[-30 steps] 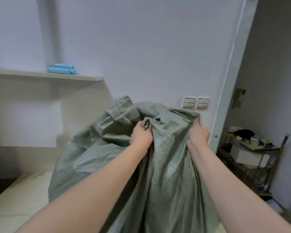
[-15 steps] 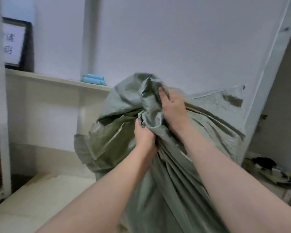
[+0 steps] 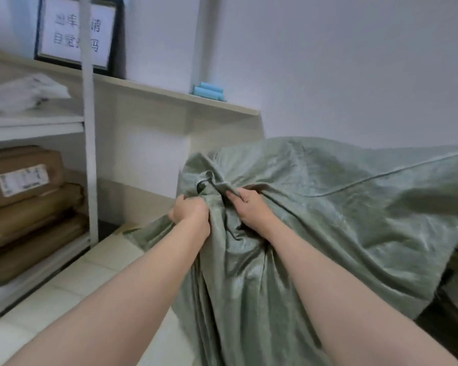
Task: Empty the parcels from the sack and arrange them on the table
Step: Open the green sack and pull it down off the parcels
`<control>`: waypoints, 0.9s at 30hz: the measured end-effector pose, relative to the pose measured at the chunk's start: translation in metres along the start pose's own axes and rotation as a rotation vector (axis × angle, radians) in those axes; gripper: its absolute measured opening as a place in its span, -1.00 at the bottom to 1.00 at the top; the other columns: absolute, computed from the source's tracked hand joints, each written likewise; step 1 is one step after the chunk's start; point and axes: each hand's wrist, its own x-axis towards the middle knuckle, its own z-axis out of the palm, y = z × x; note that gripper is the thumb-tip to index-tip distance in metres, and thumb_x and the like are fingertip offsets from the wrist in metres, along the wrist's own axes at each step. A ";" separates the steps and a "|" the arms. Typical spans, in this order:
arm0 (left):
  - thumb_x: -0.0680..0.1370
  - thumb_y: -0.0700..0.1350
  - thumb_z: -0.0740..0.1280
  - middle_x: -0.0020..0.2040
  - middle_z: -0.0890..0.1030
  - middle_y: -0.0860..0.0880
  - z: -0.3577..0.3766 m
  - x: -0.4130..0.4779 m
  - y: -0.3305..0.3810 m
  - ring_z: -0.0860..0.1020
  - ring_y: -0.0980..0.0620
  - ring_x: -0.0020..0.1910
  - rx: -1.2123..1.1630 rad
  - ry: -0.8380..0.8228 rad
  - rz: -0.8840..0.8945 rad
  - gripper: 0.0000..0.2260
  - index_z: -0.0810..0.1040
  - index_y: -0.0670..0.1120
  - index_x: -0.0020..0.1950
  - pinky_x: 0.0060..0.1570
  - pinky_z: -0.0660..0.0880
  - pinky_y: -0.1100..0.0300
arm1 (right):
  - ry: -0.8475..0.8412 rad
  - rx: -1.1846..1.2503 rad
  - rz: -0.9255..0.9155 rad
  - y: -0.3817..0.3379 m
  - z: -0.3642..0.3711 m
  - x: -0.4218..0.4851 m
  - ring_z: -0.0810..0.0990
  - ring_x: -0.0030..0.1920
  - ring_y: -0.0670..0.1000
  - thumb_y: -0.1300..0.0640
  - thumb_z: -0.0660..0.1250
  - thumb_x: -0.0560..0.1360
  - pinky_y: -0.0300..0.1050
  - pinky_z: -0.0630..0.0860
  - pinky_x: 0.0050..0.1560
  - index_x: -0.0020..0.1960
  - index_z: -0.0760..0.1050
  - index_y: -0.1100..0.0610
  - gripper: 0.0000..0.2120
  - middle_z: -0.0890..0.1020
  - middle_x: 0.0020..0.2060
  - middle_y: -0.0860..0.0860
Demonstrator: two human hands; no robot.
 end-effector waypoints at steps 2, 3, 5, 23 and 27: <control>0.37 0.33 0.21 0.32 0.51 -0.15 -0.010 0.019 -0.005 0.56 -0.22 0.14 0.070 -0.016 0.040 -0.45 0.57 0.09 0.24 0.14 0.51 -0.16 | -0.078 0.011 0.052 0.000 0.025 -0.001 0.45 -0.26 -0.06 0.04 0.20 0.64 -0.12 0.37 -0.14 -0.20 0.51 0.11 -0.71 0.53 -0.31 -0.03; 0.28 0.52 0.15 0.38 0.47 -0.13 -0.020 0.011 -0.004 0.53 -0.21 0.20 0.174 -0.031 0.049 -0.31 0.53 0.20 0.28 0.18 0.46 -0.19 | -0.117 0.028 0.058 -0.002 0.037 -0.002 0.47 -0.25 -0.04 0.04 0.19 0.64 -0.09 0.40 -0.12 -0.15 0.53 0.15 -0.72 0.56 -0.28 0.00; 0.33 0.57 0.05 0.52 0.25 -0.10 -0.040 -0.029 0.003 0.28 -0.22 0.43 0.499 -0.075 0.089 -0.25 0.27 0.31 0.47 0.38 0.23 -0.21 | -0.163 0.077 0.069 -0.010 0.051 -0.001 0.56 -0.19 0.00 0.05 0.19 0.63 -0.07 0.50 -0.05 -0.10 0.56 0.12 -0.75 0.63 -0.21 0.01; 0.63 -0.17 0.12 0.59 -0.22 0.01 -0.013 -0.047 -0.033 -0.27 -0.21 0.54 1.090 0.167 0.320 -0.39 0.00 0.36 0.53 0.17 -0.08 -0.64 | 0.598 -1.236 -0.038 -0.059 -0.059 -0.084 0.08 0.54 0.27 -0.16 0.32 0.46 0.55 -0.22 0.37 0.48 0.30 0.04 -0.35 0.20 0.54 0.14; 0.60 -0.04 0.09 0.60 -0.18 0.01 0.004 -0.073 -0.027 -0.19 -0.20 0.56 0.995 0.185 0.306 -0.44 0.01 0.18 0.58 0.19 -0.12 -0.62 | 0.477 -1.013 0.783 -0.040 -0.121 -0.106 -0.11 0.52 0.44 -0.51 0.18 0.37 0.71 -0.09 0.23 0.60 -0.20 -0.05 0.02 -0.08 0.58 0.21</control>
